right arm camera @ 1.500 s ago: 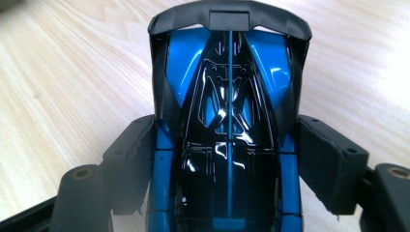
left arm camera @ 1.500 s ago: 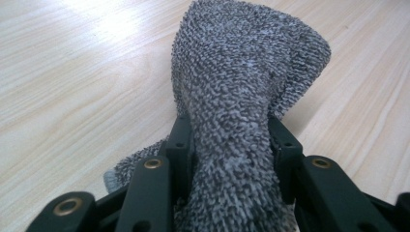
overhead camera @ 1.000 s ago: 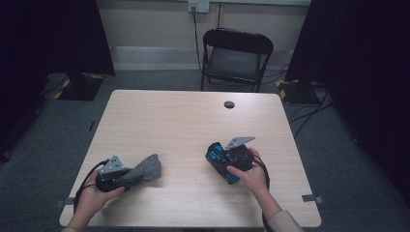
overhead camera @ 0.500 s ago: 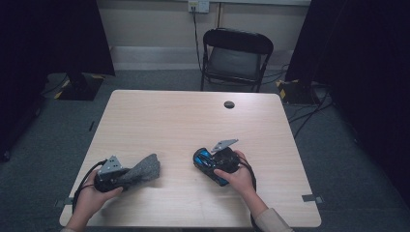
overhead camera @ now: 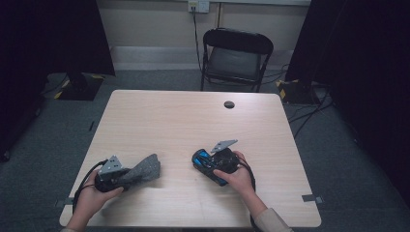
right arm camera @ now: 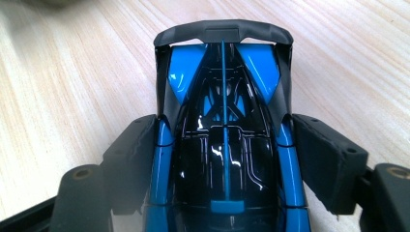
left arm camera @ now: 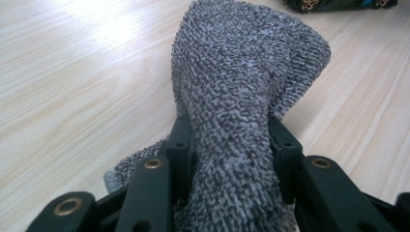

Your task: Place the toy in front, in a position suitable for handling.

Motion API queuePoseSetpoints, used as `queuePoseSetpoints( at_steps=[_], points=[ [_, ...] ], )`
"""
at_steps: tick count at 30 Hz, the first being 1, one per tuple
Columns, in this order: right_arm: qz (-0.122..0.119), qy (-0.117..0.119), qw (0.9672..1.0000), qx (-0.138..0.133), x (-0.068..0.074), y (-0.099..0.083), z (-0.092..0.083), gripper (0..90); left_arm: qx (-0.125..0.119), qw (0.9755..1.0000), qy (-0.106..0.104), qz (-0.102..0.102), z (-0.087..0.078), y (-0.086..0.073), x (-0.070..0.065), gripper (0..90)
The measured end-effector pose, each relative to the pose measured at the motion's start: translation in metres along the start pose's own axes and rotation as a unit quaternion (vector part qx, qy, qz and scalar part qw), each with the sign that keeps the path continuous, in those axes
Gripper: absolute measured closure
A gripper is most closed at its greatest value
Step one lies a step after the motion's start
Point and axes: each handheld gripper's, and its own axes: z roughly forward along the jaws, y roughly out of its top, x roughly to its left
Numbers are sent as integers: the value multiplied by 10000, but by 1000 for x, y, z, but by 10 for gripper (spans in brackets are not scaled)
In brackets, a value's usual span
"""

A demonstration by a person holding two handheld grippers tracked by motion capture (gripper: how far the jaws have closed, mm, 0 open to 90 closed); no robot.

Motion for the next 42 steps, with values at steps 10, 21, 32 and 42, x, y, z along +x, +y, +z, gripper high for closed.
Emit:
queuePoseSetpoints(
  at_steps=[10,21,32,42],
  points=[
    [18,22,10000,-27,-1,0,1,273,-25,10000,-8,7,0,1,-1,626],
    [-28,-3,9999,-139,0,-2,2,268,-9,10000,-20,38,1,4,-2,628],
    [-206,-51,9991,-374,2,-8,-27,187,-131,9999,-2,37,6,24,-5,632],
    [-194,-123,9992,-327,3,-29,-37,175,-103,9994,-251,192,36,47,-26,632]
  ],
)
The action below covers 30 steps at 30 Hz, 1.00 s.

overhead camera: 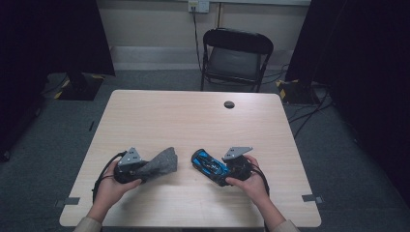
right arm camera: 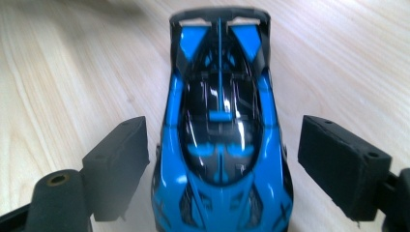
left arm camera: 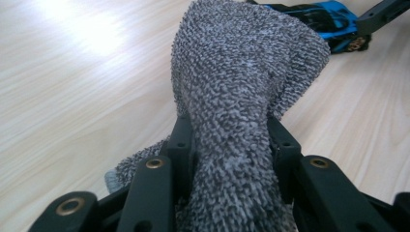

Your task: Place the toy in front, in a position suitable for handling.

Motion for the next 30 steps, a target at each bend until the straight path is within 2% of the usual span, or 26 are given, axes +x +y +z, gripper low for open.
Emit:
queuePoseSetpoints(
  at_steps=[2,5,6,12,13,15,19,22,25,27,29,30],
  points=[
    [47,-73,10000,-3,0,-6,-2,163,64,9999,-55,63,8,2,-5,631],
    [62,-96,9999,9,0,-10,-2,162,103,9999,-96,55,13,3,-7,630],
    [141,-63,9999,16,-1,-15,-3,149,120,9999,-109,45,16,3,-8,630],
    [176,-82,9998,47,1,-28,-2,141,162,9998,-86,44,17,1,-8,630],
    [176,-82,9998,47,1,-28,-2,141,162,9998,-86,44,17,1,-8,630],
    [113,-228,9997,22,4,-33,-1,140,155,9998,-89,6,17,0,-9,630],
    [132,-230,9996,38,5,-33,-1,141,142,9999,-88,28,18,0,-10,630],
    [20,-268,9996,-53,7,-35,1,141,131,9999,-93,6,18,0,-11,629],
    [10,-260,9996,-63,7,-35,0,160,142,9999,-66,-13,19,-1,-12,623],
    [-1,-274,9996,-73,7,-35,0,167,173,9998,-63,4,20,-1,-12,595],
    [-7,-229,9997,-124,7,-36,-1,233,235,9997,26,6,21,-1,-13,559],
    [15,-238,9996,-130,8,-36,-2,235,282,9996,72,-53,23,-1,-13,441]
  ],
)
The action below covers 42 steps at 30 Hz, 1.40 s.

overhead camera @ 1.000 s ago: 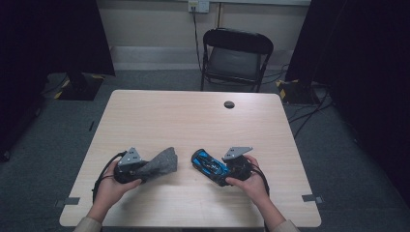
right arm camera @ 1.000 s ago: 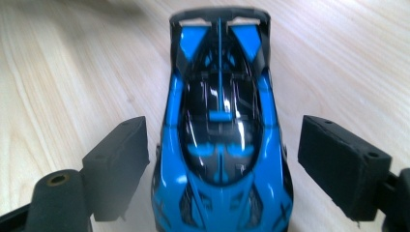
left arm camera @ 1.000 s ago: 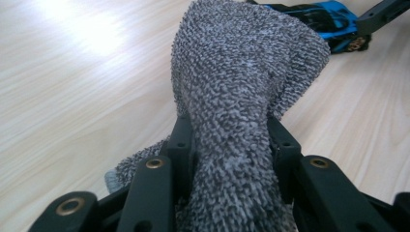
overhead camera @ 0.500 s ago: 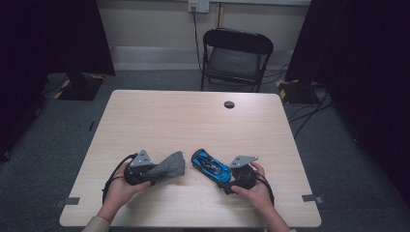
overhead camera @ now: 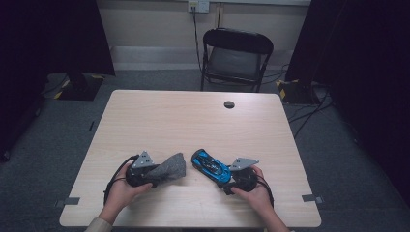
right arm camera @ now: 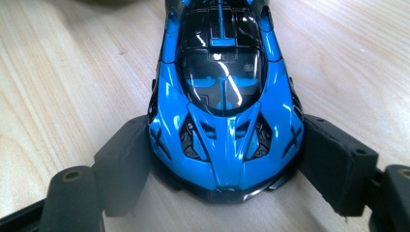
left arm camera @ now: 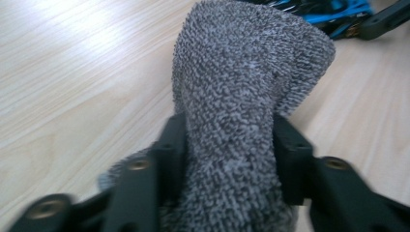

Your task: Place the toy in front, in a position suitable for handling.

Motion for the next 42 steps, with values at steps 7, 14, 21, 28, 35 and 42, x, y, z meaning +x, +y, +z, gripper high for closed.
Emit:
queuePoseSetpoints(
  at_steps=[7,14,21,28,35,42],
  points=[
    [8,-26,10000,-6,0,0,0,234,-35,9998,-69,171,-2,6,-4,271],
    [51,-61,10000,2,1,-1,-1,227,84,9981,-161,586,1,7,-7,292],
    [46,-67,10000,0,1,-1,-1,227,260,9984,-133,484,12,6,-3,337],
    [45,-71,10000,-2,1,-1,-1,227,597,9978,62,264,16,8,-8,671],
    [52,-98,9999,-4,2,-1,-1,230,193,9982,-449,-355,11,35,-19,719],
    [68,-112,9999,-5,3,-2,-1,230,78,9958,-902,-120,33,70,-49,717]
  ],
)
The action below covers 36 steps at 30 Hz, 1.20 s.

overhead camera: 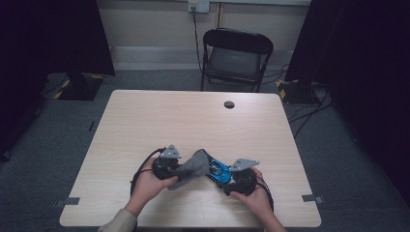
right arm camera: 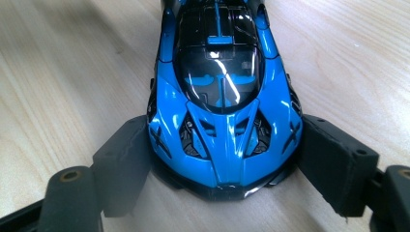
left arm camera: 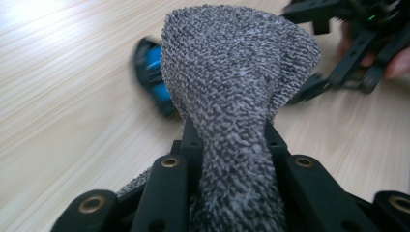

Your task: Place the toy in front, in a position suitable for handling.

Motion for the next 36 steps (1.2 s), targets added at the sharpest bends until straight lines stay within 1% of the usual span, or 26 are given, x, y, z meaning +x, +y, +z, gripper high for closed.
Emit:
queuePoseSetpoints(
  at_steps=[1,2,3,4,5,6,7,8,11,12,13,14,15,16,21,27,31,32,33,34,36],
  points=[
    [0,0,10000,0,0,0,0,230,-8,10000,-55,8,5,3,-3,717],
    [-2,-1,10000,-2,0,0,0,230,13,9997,-164,158,18,11,-9,717],
    [-2,-1,10000,-2,0,0,0,230,13,9997,-164,158,18,11,-9,717],
    [0,1,10000,0,0,0,0,230,26,9996,-207,183,23,15,-12,717],
    [2,3,10000,3,0,0,0,230,81,9993,-271,259,34,21,-17,716],
    [-1,1,10000,-1,0,0,0,230,81,9993,-271,259,34,21,-17,716],
    [-1,1,10000,-1,0,0,0,230,118,9991,-268,297,37,23,-18,716],
    [-2,0,10000,0,0,0,0,230,184,9986,-315,391,47,28,-22,716],
    [-2,1,10000,-1,0,0,0,230,201,9983,-401,360,54,32,-24,715],
    [-2,-2,10000,-2,0,0,0,230,200,9981,-452,372,61,35,-27,715],
    [-2,-2,10000,-2,0,0,0,230,200,9981,-452,372,61,35,-27,714],
    [6,-13,10000,-6,0,0,0,230,264,9978,-484,373,68,36,-29,714],
    [6,-13,10000,-6,0,0,0,230,264,9978,-484,373,68,36,-29,713],
    [6,-16,10000,-4,0,0,0,230,314,9978,-459,371,73,36,-30,712],
    [16,-29,10000,-6,1,0,0,230,286,9980,-456,324,75,35,-29,713],
    [15,-27,10000,-5,1,0,0,230,309,9980,-405,376,74,36,-31,715],
    [16,-27,10000,-4,1,0,0,230,349,9979,-387,377,74,37,-32,715],
    [16,-27,10000,-4,1,0,0,230,339,9982,-373,326,73,38,-30,716],
    [16,-27,10000,-4,1,0,0,230,339,9982,-373,326,73,38,-30,716],
    [16,-27,10000,-4,1,0,0,230,323,9984,-324,321,72,39,-29,716],
    [16,-27,10000,-4,1,0,0,230,337,9984,-320,321,71,40,-28,716]
  ],
)
